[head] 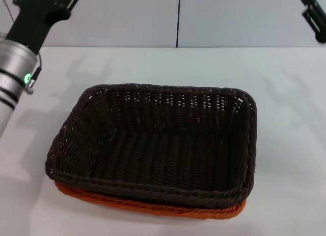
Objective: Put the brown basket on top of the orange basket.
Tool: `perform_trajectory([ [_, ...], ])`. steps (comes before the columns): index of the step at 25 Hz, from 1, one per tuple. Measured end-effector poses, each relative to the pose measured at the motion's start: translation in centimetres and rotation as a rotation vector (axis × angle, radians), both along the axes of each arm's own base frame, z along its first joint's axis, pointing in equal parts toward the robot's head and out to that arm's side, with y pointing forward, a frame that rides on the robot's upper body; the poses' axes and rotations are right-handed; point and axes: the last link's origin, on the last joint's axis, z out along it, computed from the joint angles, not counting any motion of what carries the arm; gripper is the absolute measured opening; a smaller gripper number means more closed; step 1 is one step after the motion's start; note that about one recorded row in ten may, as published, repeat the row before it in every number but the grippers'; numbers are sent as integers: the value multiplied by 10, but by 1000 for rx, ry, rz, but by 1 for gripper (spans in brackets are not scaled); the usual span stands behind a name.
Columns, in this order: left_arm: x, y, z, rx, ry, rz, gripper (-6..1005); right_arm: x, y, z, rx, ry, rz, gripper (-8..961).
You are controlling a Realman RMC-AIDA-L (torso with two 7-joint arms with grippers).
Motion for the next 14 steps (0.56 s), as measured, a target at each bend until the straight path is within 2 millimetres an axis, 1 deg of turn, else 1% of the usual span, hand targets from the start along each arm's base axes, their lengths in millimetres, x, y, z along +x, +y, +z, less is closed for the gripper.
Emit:
perform_trajectory([
  [1, -7, -5, 2, 2, -38, 14, 811, -2, 7, 2, 7, -11, -15, 618],
  [3, -7, -5, 2, 2, -38, 14, 811, -7, 21, 7, 25, -28, -38, 618],
  [4, -13, -10, 3, 4, -63, 22, 811, -11, 30, 11, 50, -24, -60, 618],
  [5, -13, -10, 3, 4, -63, 22, 811, -11, 30, 11, 50, -24, -60, 618],
  [6, -27, -26, 5, 10, -97, 16, 811, -13, 35, 13, 61, -16, -71, 618],
  [7, -27, -26, 5, 10, -97, 16, 811, -15, 38, 15, 70, -7, -79, 618],
  [8, -34, -32, 5, 14, -99, 22, 811, -17, 41, 16, 77, 1, -84, 618],
  [9, -34, -32, 5, 14, -99, 22, 811, -22, 47, 17, 81, 6, -89, 618],
  [10, -34, -32, 5, 14, -99, 22, 811, -22, 47, 17, 81, 6, -89, 618],
  [11, -53, -50, 7, 36, -105, 58, 811, -24, 50, 17, 81, 6, -91, 618],
  [12, -53, -50, 7, 36, -105, 58, 811, -26, 52, 17, 82, 5, -93, 618],
  [13, -62, -57, 9, 45, -108, 82, 811, -27, 54, 17, 86, 6, -97, 618],
  [14, -62, -57, 9, 45, -108, 82, 811, -28, 55, 17, 91, 9, -101, 618],
])
